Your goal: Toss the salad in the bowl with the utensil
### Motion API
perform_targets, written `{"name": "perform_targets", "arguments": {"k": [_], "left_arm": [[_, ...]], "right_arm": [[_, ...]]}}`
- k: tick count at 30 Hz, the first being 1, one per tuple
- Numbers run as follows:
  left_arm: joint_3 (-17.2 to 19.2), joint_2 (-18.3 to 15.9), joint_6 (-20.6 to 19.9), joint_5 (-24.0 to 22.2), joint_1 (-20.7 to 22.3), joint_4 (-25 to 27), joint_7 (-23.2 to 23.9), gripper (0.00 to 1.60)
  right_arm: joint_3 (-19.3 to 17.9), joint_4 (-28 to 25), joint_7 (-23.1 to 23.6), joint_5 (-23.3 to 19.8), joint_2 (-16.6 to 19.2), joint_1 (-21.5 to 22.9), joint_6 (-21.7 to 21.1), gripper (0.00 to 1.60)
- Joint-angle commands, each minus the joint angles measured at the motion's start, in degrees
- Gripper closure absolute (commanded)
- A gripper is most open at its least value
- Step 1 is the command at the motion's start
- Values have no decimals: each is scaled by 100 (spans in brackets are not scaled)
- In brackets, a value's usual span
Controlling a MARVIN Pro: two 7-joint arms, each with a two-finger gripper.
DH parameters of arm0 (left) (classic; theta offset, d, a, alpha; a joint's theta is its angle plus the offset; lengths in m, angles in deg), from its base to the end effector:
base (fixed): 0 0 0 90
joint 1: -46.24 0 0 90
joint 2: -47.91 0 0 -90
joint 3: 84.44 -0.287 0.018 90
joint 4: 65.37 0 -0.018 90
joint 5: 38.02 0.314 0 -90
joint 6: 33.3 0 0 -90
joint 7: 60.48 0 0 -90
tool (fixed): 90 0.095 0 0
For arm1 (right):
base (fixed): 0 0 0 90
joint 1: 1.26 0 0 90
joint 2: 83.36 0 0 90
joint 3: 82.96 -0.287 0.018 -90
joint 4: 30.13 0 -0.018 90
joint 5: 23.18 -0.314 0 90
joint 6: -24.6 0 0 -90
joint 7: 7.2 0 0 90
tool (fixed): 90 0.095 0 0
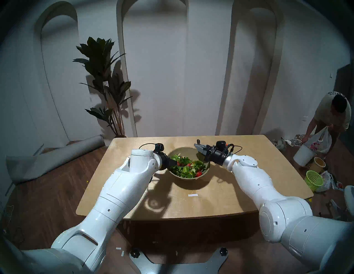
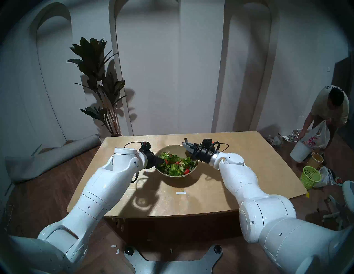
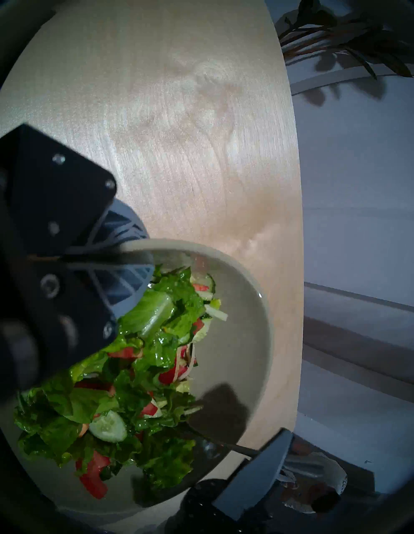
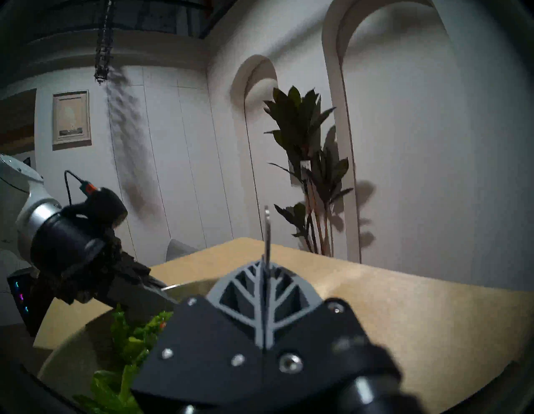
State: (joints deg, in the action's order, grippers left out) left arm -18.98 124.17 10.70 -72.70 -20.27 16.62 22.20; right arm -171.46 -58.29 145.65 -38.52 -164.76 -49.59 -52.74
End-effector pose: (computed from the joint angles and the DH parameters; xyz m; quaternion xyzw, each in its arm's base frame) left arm 0.4882 -0.0799 -0.2802 0.8924 -0.1073 0.4176 0.1327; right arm 0.5457 -0.0057 -0.3184 -0.6397 -0.2554 -0.6185 0.3782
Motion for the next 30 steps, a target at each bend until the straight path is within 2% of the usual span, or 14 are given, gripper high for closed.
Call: {"name": "perform_targets", "arguments": {"k": [1, 14, 21, 27, 29, 30], "left_arm": [[12, 4, 0, -8, 12, 27, 3, 160], [13, 5, 0, -8, 11, 27, 4, 160], [14, 5, 0, -7, 11, 27, 4, 160], [14, 5, 0, -7, 11, 27, 4, 160], [14, 6, 0, -6, 11, 27, 5, 160], [13, 6, 0, -6, 12, 26, 5, 160]], "right_arm": [[41, 248, 29, -33, -271, 415, 69, 160], [-168, 608, 138, -319, -543, 544, -131, 160], [-415, 258, 399, -614, -676, 275, -475, 160], [-541, -317, 651, -784, -703, -61, -817, 160], [-585, -497, 707, -828, -673, -132, -899, 160], [-626, -460, 783, -864, -645, -90, -805, 160]]}}
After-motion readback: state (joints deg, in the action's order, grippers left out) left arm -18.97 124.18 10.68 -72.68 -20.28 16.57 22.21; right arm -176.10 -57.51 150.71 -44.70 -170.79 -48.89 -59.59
